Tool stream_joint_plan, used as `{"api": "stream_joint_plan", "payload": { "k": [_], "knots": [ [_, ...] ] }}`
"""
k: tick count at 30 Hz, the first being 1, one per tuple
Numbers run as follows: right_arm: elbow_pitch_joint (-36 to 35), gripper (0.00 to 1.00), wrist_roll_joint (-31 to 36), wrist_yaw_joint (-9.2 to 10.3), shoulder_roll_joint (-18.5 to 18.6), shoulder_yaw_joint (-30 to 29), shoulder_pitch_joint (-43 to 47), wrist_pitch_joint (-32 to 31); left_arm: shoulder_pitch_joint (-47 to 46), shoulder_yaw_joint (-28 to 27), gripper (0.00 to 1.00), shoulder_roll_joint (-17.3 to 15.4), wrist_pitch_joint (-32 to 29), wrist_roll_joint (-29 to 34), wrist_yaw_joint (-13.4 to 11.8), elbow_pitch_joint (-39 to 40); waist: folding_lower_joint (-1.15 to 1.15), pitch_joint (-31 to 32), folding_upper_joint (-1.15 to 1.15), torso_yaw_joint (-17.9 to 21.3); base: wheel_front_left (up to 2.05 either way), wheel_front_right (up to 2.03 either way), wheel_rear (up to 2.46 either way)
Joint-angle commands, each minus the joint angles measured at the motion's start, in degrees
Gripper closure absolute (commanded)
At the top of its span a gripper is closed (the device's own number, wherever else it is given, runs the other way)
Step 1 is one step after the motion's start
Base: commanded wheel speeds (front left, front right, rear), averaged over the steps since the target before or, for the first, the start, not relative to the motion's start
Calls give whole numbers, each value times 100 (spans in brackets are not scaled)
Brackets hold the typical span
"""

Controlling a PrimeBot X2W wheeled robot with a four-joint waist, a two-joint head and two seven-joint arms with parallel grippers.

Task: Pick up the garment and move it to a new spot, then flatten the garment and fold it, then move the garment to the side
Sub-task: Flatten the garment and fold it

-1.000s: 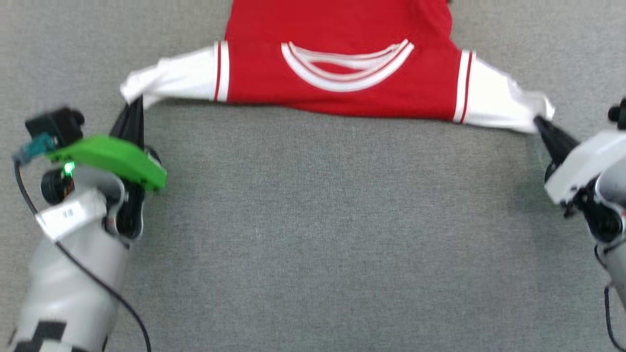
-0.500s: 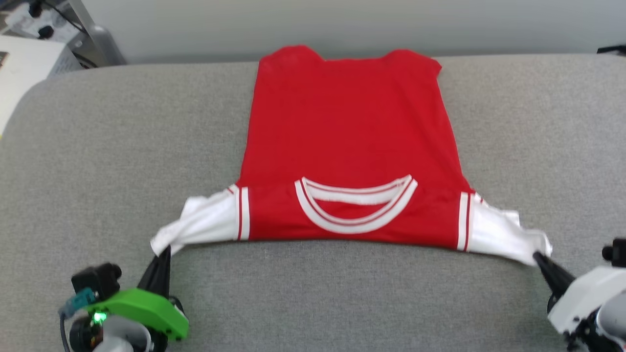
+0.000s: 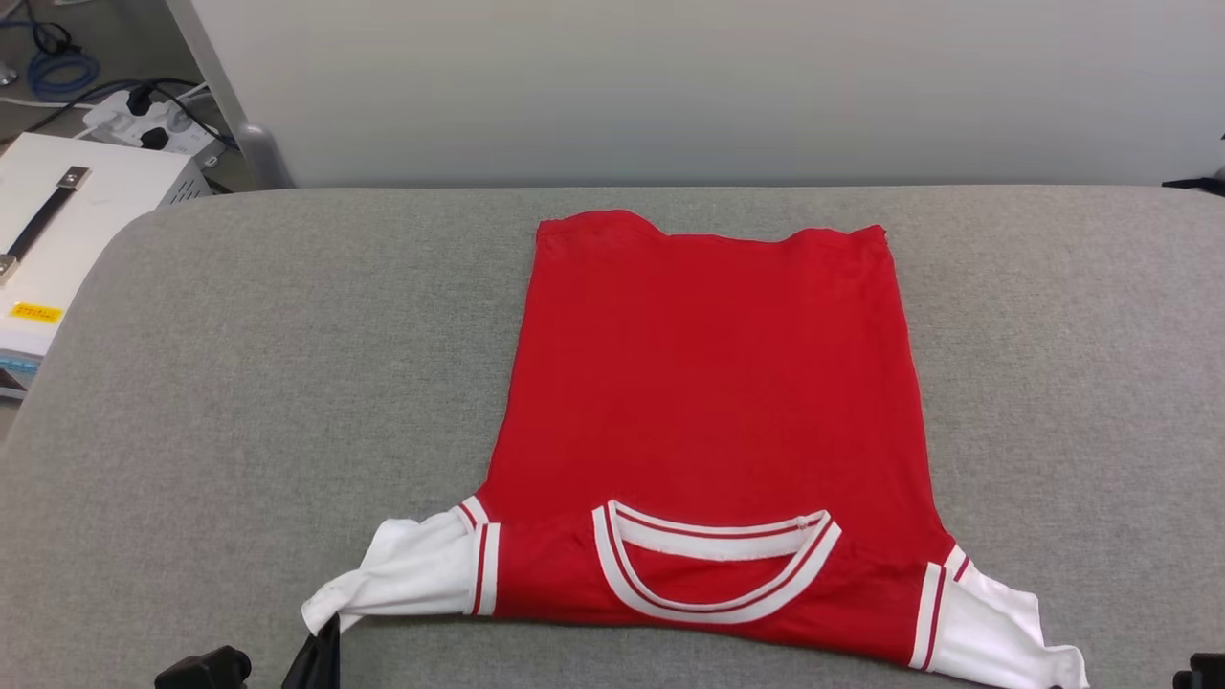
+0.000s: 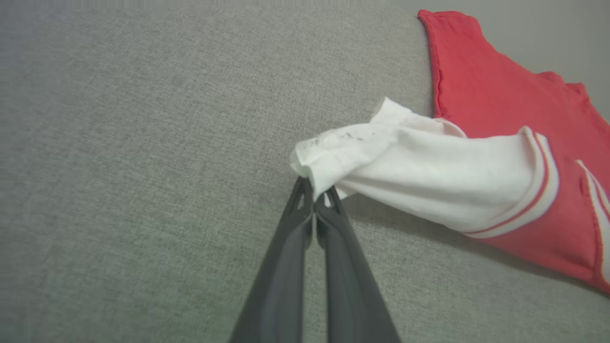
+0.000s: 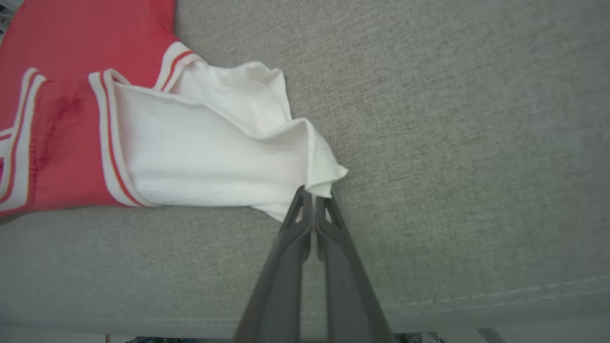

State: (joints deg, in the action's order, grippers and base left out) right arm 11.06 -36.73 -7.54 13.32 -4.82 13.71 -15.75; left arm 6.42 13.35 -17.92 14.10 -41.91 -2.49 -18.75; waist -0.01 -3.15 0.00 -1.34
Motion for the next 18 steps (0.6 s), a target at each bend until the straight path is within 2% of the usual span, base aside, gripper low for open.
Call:
{"api": "stream_joint_plan", "payload": {
  "k": [1,2,3,12,18],
  "knots": [
    [-77,84,135,5,-18,-38,48,-38,89,-34,100,-6,45,103,-86,92,1,-38,0,-53,0,0,0],
    [-118,57,176,5,-57,-29,23,-51,98,-11,100,-18,52,197,-130,137,1,-63,0,-63,0,0,0],
    [-168,0,238,5,-98,-23,-48,-25,93,5,100,-7,59,281,-172,200,1,-101,0,-79,0,0,0],
    [-59,0,590,5,-224,-120,-1364,347,-208,56,100,206,84,677,-276,688,1,-435,0,-326,0,0,0],
    [750,0,794,5,34,-346,-2888,155,-519,157,100,422,88,933,-222,1094,1,-893,0,-705,0,0,0]
  ]
}}
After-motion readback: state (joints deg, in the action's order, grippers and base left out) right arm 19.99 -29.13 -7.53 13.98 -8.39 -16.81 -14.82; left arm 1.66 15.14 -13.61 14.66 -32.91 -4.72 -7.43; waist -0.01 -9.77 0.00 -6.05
